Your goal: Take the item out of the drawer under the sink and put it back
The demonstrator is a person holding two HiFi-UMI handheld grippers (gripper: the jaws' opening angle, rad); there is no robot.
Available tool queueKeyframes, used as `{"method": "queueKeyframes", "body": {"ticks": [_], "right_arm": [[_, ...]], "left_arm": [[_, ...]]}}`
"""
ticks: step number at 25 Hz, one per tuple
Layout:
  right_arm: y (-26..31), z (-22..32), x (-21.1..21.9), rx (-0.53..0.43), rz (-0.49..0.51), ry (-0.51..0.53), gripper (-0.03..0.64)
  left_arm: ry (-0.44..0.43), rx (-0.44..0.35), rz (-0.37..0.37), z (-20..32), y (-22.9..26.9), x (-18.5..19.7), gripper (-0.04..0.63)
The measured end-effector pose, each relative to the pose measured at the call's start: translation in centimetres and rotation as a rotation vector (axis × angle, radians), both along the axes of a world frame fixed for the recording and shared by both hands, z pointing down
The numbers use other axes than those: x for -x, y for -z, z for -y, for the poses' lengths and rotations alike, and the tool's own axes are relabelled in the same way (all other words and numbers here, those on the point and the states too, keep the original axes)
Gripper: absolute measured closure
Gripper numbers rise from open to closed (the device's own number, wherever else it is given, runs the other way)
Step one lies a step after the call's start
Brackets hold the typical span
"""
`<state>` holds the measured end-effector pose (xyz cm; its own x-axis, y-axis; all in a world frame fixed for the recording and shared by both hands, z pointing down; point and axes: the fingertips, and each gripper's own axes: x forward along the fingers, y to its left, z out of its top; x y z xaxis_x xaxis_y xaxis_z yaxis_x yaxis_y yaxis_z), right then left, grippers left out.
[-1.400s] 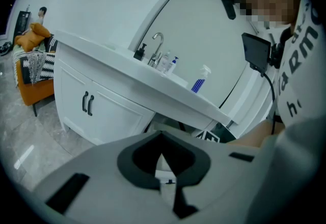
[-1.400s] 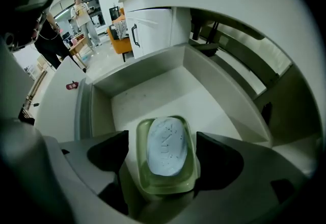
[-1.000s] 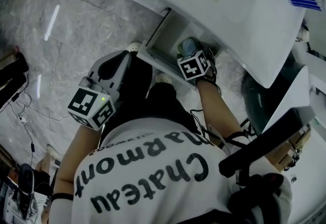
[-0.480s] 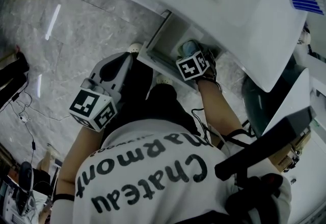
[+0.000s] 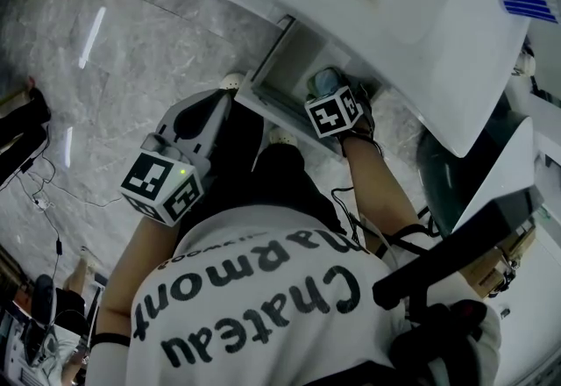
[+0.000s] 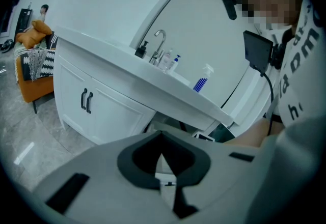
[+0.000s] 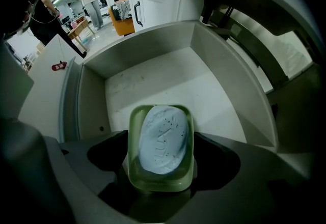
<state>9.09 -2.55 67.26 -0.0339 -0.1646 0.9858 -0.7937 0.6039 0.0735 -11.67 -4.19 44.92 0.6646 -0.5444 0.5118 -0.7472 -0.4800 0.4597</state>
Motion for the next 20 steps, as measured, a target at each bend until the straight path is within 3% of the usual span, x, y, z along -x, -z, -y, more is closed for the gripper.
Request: {"method": "queueKeyframes", "body": {"ticks": [20], "right_arm": [[1.9, -0.2, 0.4, -0.037, -0.002, -0.037, 0.215]], "left_arm": [[-0.016, -0.017, -0.011, -0.6, 0.5, -0.2, 0.598]]}}
